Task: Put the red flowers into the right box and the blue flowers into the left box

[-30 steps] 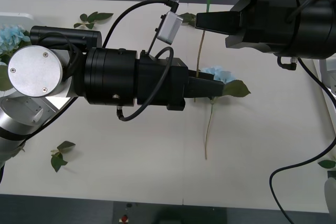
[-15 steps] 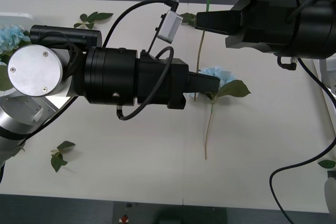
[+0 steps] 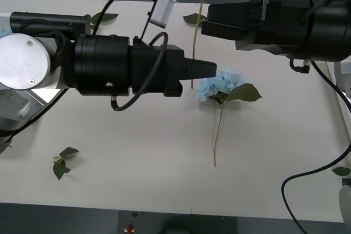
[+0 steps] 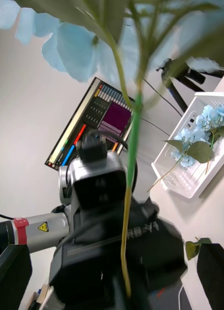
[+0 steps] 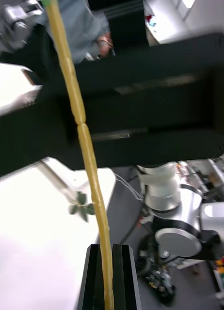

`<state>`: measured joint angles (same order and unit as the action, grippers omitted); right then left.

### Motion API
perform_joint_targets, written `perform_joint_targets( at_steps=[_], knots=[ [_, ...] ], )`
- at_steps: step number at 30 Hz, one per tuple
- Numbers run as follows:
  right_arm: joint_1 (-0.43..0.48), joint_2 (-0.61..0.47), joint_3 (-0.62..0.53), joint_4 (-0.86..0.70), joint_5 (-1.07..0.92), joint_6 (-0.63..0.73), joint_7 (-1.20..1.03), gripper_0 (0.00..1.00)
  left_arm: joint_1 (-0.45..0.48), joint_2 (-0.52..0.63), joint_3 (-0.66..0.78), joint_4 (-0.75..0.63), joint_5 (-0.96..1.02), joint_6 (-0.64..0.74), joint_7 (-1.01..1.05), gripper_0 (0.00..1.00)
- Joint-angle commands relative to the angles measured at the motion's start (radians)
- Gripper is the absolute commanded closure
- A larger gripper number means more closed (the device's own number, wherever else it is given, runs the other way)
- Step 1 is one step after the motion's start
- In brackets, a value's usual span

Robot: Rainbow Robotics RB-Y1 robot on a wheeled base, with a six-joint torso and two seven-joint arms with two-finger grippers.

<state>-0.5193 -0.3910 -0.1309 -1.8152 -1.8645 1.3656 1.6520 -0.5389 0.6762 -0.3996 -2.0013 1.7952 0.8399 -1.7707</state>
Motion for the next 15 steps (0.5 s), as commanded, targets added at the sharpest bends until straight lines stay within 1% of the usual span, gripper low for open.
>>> perform_joint_targets(
  at_steps=[1,5,9,10,11,13,15],
  knots=[
    [-0.021,-0.002,-0.015,-0.039,-0.005,-0.008,-0.015,0.00,0.045,0.115,0.113,-0.028,0.009,-0.007,0.050,1.00],
    [-0.021,-0.002,-0.015,-0.039,-0.005,-0.008,-0.015,0.00,0.128,0.213,0.214,-0.017,0.010,-0.007,0.054,1.00],
    [-0.021,-0.002,-0.015,-0.039,-0.005,-0.008,-0.015,0.00,0.247,0.302,0.346,0.001,0.013,-0.007,0.054,1.00],
    [0.001,-0.006,-0.018,-0.036,-0.005,-0.006,-0.014,0.00,0.284,0.329,0.384,0.009,0.013,-0.005,0.054,1.00],
    [0.001,-0.006,-0.018,-0.038,-0.005,-0.006,-0.014,0.00,0.301,0.339,0.401,0.013,0.013,-0.007,0.054,1.00],
    [0.007,-0.026,-0.029,-0.050,-0.009,-0.008,-0.011,0.00,0.361,0.385,0.462,0.047,0.013,-0.004,0.054,1.00],
    [0.016,-0.046,-0.038,-0.065,-0.007,-0.008,-0.015,0.00,0.393,0.410,0.499,0.084,0.013,-0.004,0.054,1.00]
  ],
)
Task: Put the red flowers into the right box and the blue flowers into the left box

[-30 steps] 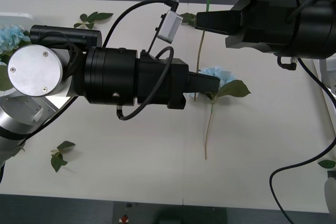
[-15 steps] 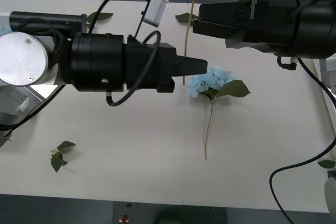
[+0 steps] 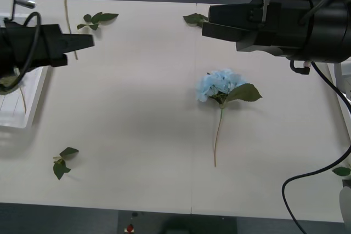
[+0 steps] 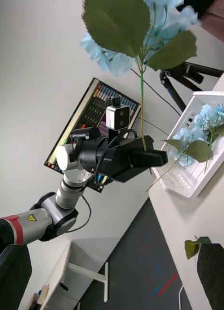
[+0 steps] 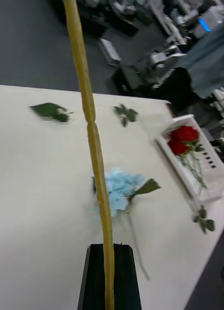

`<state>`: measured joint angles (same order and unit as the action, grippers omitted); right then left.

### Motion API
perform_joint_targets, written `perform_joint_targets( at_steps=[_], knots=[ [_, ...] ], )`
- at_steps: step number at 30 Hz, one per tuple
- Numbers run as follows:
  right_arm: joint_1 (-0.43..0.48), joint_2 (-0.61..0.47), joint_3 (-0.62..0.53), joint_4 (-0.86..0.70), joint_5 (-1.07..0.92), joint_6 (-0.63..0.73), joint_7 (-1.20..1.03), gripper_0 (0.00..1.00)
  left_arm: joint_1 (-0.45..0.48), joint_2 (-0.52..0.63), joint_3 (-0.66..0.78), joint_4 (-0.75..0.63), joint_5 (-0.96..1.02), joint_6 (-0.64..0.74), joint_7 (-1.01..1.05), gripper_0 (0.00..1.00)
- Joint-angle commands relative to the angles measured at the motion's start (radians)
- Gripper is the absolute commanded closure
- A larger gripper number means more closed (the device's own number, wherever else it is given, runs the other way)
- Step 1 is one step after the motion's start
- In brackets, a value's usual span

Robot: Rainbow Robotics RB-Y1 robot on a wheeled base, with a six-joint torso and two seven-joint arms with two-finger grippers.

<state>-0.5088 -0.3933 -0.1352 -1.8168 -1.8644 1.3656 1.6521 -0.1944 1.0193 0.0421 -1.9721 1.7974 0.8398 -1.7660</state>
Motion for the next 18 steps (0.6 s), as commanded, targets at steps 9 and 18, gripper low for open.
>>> perform_joint_targets(
  at_steps=[9,18],
  knots=[
    [0.072,-0.151,-0.038,-0.088,-0.007,-0.008,-0.037,0.00,0.110,0.133,0.153,0.320,-0.139,-0.002,0.034,1.00],
    [0.145,-0.226,-0.026,-0.113,0.073,-0.003,-0.126,0.00,0.109,0.136,0.147,0.461,-0.345,0.059,0.022,1.00]
  ],
)
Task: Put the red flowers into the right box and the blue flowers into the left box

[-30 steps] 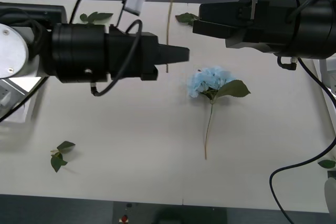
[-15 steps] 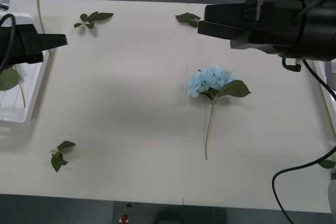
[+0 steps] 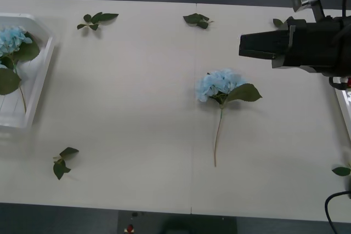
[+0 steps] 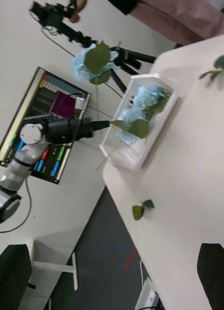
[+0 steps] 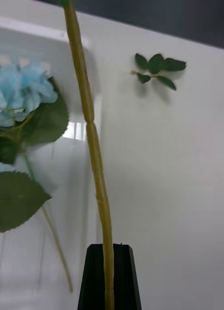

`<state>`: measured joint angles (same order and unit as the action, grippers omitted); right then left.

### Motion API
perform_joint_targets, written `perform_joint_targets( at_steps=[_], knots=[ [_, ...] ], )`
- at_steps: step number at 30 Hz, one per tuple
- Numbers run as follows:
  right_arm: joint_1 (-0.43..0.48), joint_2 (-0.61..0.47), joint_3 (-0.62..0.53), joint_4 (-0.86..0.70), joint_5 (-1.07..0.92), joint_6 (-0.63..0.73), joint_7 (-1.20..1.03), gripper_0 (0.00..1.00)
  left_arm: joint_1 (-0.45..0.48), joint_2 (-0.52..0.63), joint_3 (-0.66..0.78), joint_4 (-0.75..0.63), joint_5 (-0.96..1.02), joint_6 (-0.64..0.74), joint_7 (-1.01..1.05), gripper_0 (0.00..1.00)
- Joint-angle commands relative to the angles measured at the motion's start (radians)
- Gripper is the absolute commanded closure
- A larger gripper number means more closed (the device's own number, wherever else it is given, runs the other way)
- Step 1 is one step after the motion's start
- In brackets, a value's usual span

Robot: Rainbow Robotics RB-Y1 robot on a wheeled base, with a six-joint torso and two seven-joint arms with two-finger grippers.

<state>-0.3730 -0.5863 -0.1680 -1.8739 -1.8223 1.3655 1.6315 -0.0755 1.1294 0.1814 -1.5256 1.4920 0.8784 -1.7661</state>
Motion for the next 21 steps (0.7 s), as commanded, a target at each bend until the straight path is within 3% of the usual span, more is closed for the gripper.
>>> perform_joint_targets(
  at_steps=[1,16,21],
  knots=[
    [0.023,-0.052,0.018,-0.083,0.093,-0.002,-0.183,0.00,-0.010,0.026,-0.005,0.042,-0.093,0.044,0.019,1.00],
    [0.045,-0.115,0.236,-0.171,0.620,-0.002,-0.664,0.00,-0.009,0.026,-0.149,0.137,-0.276,0.048,0.013,1.00],
    [0.037,-0.119,0.340,-0.169,0.805,-0.002,-0.774,0.00,-0.007,0.026,-0.149,0.137,-0.274,0.047,0.007,0.93]
  ],
)
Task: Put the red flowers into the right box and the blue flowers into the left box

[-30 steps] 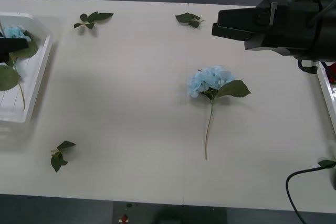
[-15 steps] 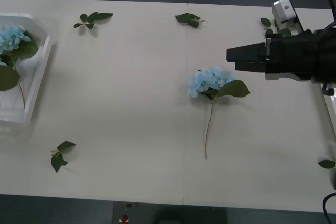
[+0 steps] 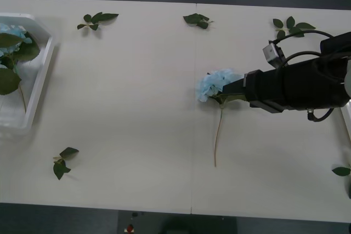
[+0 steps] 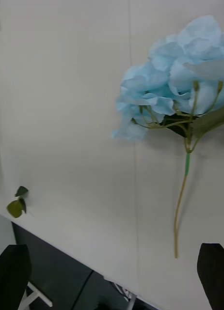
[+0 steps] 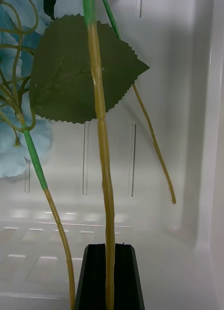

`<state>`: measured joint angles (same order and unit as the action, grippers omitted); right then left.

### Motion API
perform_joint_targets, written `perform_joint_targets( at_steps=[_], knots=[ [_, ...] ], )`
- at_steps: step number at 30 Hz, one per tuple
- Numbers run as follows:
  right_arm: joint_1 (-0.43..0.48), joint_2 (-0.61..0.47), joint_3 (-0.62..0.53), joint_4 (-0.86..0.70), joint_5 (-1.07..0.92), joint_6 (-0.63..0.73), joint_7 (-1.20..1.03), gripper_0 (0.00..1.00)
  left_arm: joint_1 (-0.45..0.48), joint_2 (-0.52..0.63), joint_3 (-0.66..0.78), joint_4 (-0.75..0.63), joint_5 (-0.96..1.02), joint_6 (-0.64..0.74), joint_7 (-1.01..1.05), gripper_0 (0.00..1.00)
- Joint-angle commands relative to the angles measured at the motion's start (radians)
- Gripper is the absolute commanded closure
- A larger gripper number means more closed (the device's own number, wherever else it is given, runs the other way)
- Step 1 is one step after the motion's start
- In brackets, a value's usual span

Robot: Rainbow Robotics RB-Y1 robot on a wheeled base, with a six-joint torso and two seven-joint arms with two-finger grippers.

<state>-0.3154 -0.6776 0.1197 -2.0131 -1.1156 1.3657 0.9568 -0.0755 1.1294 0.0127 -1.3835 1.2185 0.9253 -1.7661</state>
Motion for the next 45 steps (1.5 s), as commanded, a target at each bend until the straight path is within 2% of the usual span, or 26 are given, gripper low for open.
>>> perform_joint_targets(
  at_steps=[1,4,11,14,16,19,26,27,29,37,45],
  knots=[
    [-0.025,-0.028,0.066,-0.030,0.117,-0.002,-0.110,0.00,-0.007,0.026,0.019,-0.005,0.001,0.000,0.007,0.89],
    [-0.047,-0.028,0.136,-0.027,0.206,0.001,-0.165,0.00,-0.007,0.026,0.021,-0.005,0.027,0.001,0.005,0.65],
    [-0.133,-0.013,0.291,0.021,0.381,0.073,-0.250,0.00,-0.007,0.026,0.050,-0.009,0.093,0.006,-0.006,0.25],
    [-0.169,0.009,0.337,0.076,0.421,0.075,-0.254,0.00,-0.007,0.026,0.079,-0.020,0.137,0.035,-0.006,0.22],
    [-0.200,0.033,0.362,0.125,0.442,0.075,-0.254,0.00,-0.007,0.026,0.118,-0.023,0.249,0.072,-0.012,0.21],
    [-0.228,0.061,0.377,0.188,0.465,0.072,-0.254,0.00,-0.007,0.026,0.177,-0.034,0.409,0.150,-0.038,0.20],
    [-0.263,0.113,0.393,0.294,0.511,0.062,-0.237,0.00,-0.007,0.026,0.283,-0.127,0.587,0.305,-0.111,0.17],
    [-0.269,0.119,0.410,0.315,0.527,0.046,-0.237,0.00,-0.007,0.024,0.283,-0.170,0.616,0.305,-0.110,0.14],
    [-0.272,0.122,0.429,0.341,0.542,0.023,-0.239,0.00,-0.007,0.012,0.285,-0.221,0.639,0.296,-0.105,0.00],
    [-0.272,0.142,0.475,0.429,0.589,-0.053,-0.236,0.00,-0.026,-0.068,0.279,-0.335,0.668,0.277,-0.078,0.00],
    [-0.274,0.168,0.479,0.453,0.619,-0.051,-0.234,0.00,-0.109,-0.174,0.205,-0.391,0.693,0.277,-0.064,0.00]
  ],
)
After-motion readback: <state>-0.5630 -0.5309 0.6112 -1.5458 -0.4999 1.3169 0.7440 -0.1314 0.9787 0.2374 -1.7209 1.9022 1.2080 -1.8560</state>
